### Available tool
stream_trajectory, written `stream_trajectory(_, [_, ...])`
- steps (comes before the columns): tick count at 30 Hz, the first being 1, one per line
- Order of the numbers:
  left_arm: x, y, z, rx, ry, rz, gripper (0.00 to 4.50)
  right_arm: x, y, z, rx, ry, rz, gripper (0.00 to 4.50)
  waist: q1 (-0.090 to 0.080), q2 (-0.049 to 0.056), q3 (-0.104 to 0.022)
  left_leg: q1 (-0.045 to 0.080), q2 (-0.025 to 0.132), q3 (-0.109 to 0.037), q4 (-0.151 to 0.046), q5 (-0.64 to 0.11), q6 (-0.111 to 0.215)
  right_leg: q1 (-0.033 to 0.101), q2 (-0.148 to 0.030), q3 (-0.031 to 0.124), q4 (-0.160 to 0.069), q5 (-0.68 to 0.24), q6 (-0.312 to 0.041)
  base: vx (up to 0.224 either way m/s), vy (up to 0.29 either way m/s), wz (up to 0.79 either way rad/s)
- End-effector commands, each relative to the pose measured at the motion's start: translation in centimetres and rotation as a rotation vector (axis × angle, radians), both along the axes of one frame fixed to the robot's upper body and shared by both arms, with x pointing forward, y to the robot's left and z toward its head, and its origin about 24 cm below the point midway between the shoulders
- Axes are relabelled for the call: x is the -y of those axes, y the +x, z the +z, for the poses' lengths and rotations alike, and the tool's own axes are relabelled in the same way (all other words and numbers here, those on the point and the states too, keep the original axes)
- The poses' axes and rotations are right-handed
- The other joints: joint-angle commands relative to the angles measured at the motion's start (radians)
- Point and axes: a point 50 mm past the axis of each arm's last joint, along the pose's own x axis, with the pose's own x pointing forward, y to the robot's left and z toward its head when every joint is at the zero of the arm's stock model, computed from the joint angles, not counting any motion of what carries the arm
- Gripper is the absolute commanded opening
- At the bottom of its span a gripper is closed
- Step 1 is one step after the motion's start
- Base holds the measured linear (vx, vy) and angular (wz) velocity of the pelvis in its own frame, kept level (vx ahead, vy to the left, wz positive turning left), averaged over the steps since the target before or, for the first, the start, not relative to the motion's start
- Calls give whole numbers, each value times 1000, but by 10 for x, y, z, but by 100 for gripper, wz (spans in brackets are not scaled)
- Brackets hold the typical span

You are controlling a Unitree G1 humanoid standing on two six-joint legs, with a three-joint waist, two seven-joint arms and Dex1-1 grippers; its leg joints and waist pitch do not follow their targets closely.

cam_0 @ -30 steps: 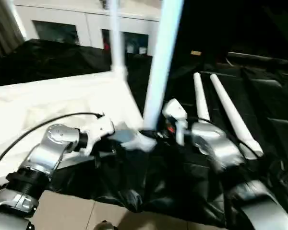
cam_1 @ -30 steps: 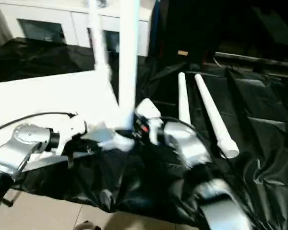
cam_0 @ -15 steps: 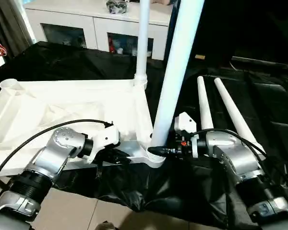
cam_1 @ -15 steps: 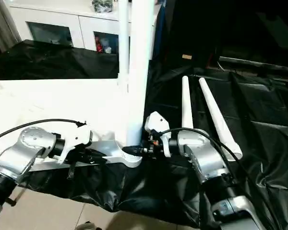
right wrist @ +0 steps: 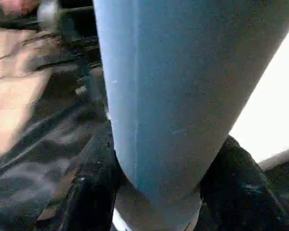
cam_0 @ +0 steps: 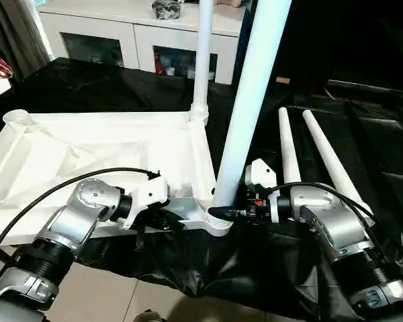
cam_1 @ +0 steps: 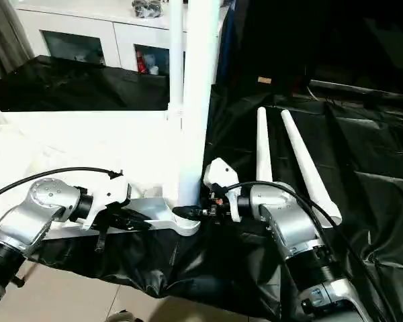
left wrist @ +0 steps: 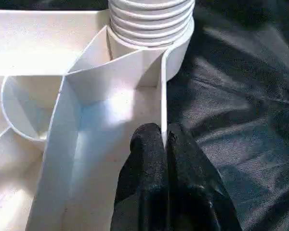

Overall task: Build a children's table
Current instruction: Insert table leg to table base

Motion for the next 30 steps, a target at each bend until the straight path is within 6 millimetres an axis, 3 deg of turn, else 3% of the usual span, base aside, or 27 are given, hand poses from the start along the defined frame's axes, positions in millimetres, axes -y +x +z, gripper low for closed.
stream_trajectory(1, [4, 14, 13, 90, -47, 118, 0, 0, 5, -32, -65, -108, -179, 196, -13, 4, -47, 14, 28, -20, -81, -366, -38, 16, -97, 50, -115, -552, -112, 0, 0, 0])
stream_trajectory(2, [7, 20, 17, 93, -90, 198, 0, -3, 16, -33, -73, -80, -315, 196, -30, -5, -47, 12, 28, -26, -83, -377, -45, 19, -101, 44, -122, -607, -88, 0, 0, 0])
stream_trajectory(3, [8, 21, 17, 93, -100, 213, 0, -4, 18, -33, -75, -74, -339, 196, -30, -5, -47, 12, 28, -26, -83, -377, -45, 19, -101, 44, -122, -607, -88, 0, 0, 0])
stream_trajectory(4, [11, 24, 20, 93, -123, 262, 0, -7, 23, -34, -85, -60, -401, 196, -39, 3, -48, 16, 26, -29, -81, -394, -44, 15, -102, 41, -127, -623, -83, 0, 0, 0])
stream_trajectory(7, [18, 28, 23, 103, -145, 320, 0, -15, 30, -35, -101, -39, -483, 196, -49, 6, -49, 15, 27, -28, -84, -388, -39, 16, -97, 40, -125, -564, -99, 0, 0, 0])
stream_trajectory(8, [22, 29, 23, 110, -147, 330, 0, -17, 33, -35, -110, -32, -524, 196, -49, 1, -50, 11, 30, -27, -87, -371, -33, 20, -96, 42, -121, -514, -109, 0, 0, 0])
stream_trajectory(10, [39, 31, 25, 120, -169, 382, 0, -28, 40, -36, -122, -31, -610, 196, -53, 3, -49, 14, 31, -23, -86, -380, -41, 11, -96, 47, -114, -481, -136, 0, 0, 0])
stream_trajectory(11, [50, 32, 26, 125, -184, 405, 0, -33, 43, -36, -130, -32, -641, 196, -54, 1, -50, 14, 30, -23, -86, -372, -43, 15, -96, 47, -113, -470, -140, 0, 0, 0])
stream_trajectory(13, [62, 31, 25, 129, -188, 408, 0, -40, 44, -35, -141, -22, -649, 196, -51, 1, -51, 13, 31, -21, -86, -355, -36, 16, -94, 51, -111, -428, -143, 0, 0, 0])
stream_trajectory(14, [65, 31, 24, 137, -179, 407, 0, -42, 44, -35, -137, -27, -644, 196, -47, -4, -52, 13, 30, -17, -84, -334, -27, 15, -92, 54, -107, -388, -147, 0, 0, 0])
stream_trajectory(20, [67, 31, 19, 171, -131, 423, 0, -49, 41, -38, -129, -34, -609, 196, -37, -4, -60, 2, 26, -7, -78, -213, 6, 29, -88, 58, -89, -223, -173, 37, -12, 5])
stream_trajectory(25, [62, 30, 17, 170, -102, 420, 0, -46, 41, -42, -149, -44, -626, 196, -37, 1, -57, 4, 29, -10, -84, -246, -6, 28, -89, 55, -94, -279, -164, 0, 0, 0])
stream_trajectory(27, [61, 29, 17, 171, -97, 419, 0, -46, 41, -42, -169, -24, -621, 252, -41, 1, -55, 6, 30, -12, -87, -281, -16, 26, -89, 55, -99, -319, -157, 0, 0, 0])
stream_trajectory(28, [61, 29, 17, 169, -94, 418, 0, -47, 42, -41, -172, -8, -607, 252, -42, 2, -55, 6, 30, -12, -87, -287, -16, 26, -88, 55, -99, -321, -157, 0, 0, 0])
stream_trajectory(29, [60, 29, 17, 169, -94, 417, 0, -47, 42, -40, -167, -3, -603, 268, -42, 9, -57, 7, 30, -13, -86, -287, -17, 26, -89, 56, -98, -313, -159, 0, 0, 0])
stream_trajectory(30, [60, 28, 17, 169, -93, 412, 0, -47, 42, -39, -164, 0, -602, 274, -43, 7, -57, 7, 31, -12, -87, -285, -17, 26, -89, 56, -100, -304, -161, 0, 0, 0])
